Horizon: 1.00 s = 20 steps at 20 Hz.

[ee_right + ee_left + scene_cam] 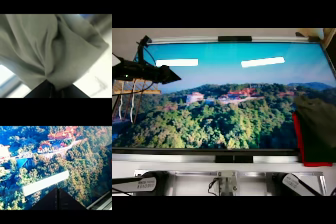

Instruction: Fold the shirts.

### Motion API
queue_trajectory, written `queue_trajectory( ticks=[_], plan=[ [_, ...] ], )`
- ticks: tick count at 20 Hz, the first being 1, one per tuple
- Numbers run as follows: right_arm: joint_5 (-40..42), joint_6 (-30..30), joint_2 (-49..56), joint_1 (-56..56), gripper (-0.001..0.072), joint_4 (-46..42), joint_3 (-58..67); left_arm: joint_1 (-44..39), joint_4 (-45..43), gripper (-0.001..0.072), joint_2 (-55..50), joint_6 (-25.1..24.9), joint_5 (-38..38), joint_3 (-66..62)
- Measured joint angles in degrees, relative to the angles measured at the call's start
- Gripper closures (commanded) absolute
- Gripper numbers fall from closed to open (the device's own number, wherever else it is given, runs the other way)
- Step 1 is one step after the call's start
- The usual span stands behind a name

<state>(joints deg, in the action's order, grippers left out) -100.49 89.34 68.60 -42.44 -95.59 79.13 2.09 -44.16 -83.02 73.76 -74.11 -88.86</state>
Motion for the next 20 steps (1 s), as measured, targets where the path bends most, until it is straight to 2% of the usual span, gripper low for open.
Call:
queue_trajectory(
  ticks=[7,8,9,10,14,17,20],
  plan=[
    [-1.0,0.5,-1.5,-2.0,0.0644,-7.1,-15.6,0.0,0.0,0.0678,0.0,0.0,-0.1,0.0],
    [-0.7,0.7,-1.5,-2.1,0.0504,-7.5,-17.1,0.0,0.0,0.0678,0.0,0.0,-0.1,0.0],
    [-0.5,1.1,-1.5,-2.1,0.0217,-7.6,-18.3,0.0,0.0,0.0678,0.0,0.0,-0.1,0.0],
    [-0.5,1.2,-1.6,-2.2,0.0119,-8.3,-19.5,0.0,0.0,0.0678,0.0,0.0,-0.1,0.0],
    [-0.1,0.3,-1.6,-2.0,0.0122,-14.3,-20.6,0.0,0.0,0.068,0.0,0.0,-0.1,0.0],
    [1.5,-0.6,-1.6,-1.0,0.0122,-16.7,-13.8,-0.7,-1.3,0.0682,0.0,0.1,-0.4,-0.8],
    [11.1,-1.0,-1.6,4.2,0.0124,-10.4,-0.2,-4.2,-14.2,0.0682,-0.1,3.8,-2.6,-5.3]
  ],
)
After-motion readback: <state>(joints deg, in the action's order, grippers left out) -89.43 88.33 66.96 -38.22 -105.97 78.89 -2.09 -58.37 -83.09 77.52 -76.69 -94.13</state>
